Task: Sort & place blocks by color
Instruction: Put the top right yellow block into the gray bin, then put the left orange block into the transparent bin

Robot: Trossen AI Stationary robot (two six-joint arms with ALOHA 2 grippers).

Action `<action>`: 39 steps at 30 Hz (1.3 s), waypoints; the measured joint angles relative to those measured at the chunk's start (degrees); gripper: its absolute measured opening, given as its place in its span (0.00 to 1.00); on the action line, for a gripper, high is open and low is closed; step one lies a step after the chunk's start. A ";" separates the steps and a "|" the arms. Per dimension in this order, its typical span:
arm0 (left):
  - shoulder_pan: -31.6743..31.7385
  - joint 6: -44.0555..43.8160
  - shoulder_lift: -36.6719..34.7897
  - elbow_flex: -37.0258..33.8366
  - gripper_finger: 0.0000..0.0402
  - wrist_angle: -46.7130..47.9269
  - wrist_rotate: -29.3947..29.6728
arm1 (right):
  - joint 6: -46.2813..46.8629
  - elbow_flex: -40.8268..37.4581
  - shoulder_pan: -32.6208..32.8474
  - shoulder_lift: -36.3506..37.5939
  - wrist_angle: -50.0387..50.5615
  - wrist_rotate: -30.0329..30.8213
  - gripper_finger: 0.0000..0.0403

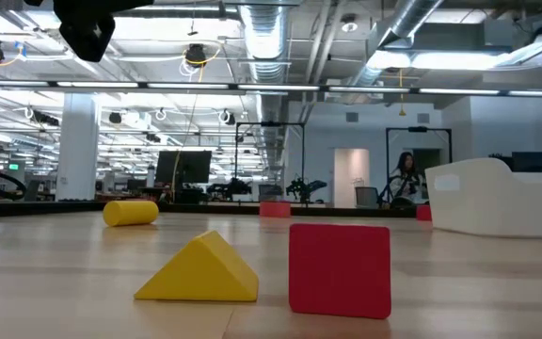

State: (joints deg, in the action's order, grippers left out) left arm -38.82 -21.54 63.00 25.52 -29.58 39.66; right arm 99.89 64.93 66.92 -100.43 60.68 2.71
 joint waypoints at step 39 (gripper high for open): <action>-0.01 4.60 -0.02 -0.02 0.42 3.79 0.24 | -77.64 0.02 -48.77 22.20 -35.50 20.29 0.54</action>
State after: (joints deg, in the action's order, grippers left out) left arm -38.83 -16.94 62.98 25.50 -25.79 39.90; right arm 22.24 64.95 18.14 -78.23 25.18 23.00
